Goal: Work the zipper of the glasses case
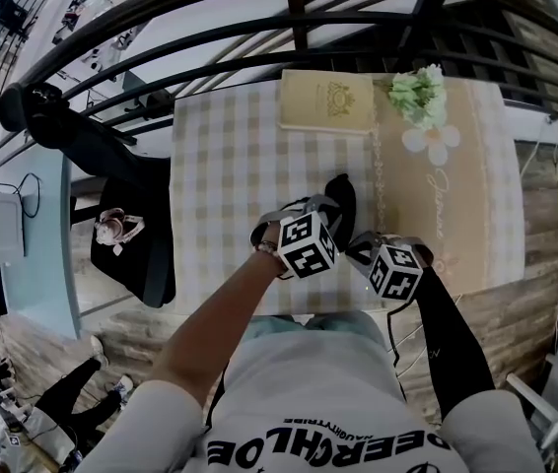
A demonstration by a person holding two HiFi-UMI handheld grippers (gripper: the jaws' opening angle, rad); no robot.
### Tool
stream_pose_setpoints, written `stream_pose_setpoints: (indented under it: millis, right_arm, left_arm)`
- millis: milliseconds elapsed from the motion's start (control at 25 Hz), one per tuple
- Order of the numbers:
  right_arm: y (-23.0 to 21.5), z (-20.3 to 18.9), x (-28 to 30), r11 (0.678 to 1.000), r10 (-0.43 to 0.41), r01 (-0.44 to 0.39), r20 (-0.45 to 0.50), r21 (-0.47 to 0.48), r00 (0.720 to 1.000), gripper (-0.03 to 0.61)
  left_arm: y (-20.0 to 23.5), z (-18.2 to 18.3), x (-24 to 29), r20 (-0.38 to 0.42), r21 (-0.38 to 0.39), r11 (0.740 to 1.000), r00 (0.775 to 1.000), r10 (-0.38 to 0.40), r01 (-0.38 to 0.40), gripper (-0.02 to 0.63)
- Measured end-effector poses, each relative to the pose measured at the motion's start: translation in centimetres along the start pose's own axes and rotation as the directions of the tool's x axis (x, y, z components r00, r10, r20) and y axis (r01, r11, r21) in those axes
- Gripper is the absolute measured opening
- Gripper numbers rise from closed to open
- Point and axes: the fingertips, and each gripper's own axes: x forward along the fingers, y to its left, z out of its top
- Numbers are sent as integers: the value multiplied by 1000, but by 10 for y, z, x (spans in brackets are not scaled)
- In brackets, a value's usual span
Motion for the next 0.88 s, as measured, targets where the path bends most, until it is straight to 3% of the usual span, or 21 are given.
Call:
stream_pose_setpoints:
  millis: [80,160,400,680,880]
  right_arm:
    - [20,-10,-3,995,92,-93,-25,-37,995,31]
    - [22,-26,-9,994,101,-103,-53,-33,993,31]
    - [-31,-65,-33,996,-70,75,-97,48,993,31]
    - [-93,-79,-48,964,-248,258,-132,69,960,31]
    - [-110,-80,-46,952,-283,295,-135,79,950,31]
  left_arm:
    - [-2,5,-2,10,10,1000,1000,-5,5,9]
    - [-5,10,-3,14,33,999,1000,-14,13,9]
    - [-9,22,7,13,89,996,999,-31,30,9]
    - [0,39,22,10,125,992,1000,-29,28,9]
    - [17,39,36,-13,114,993,1000,12,-11,12]
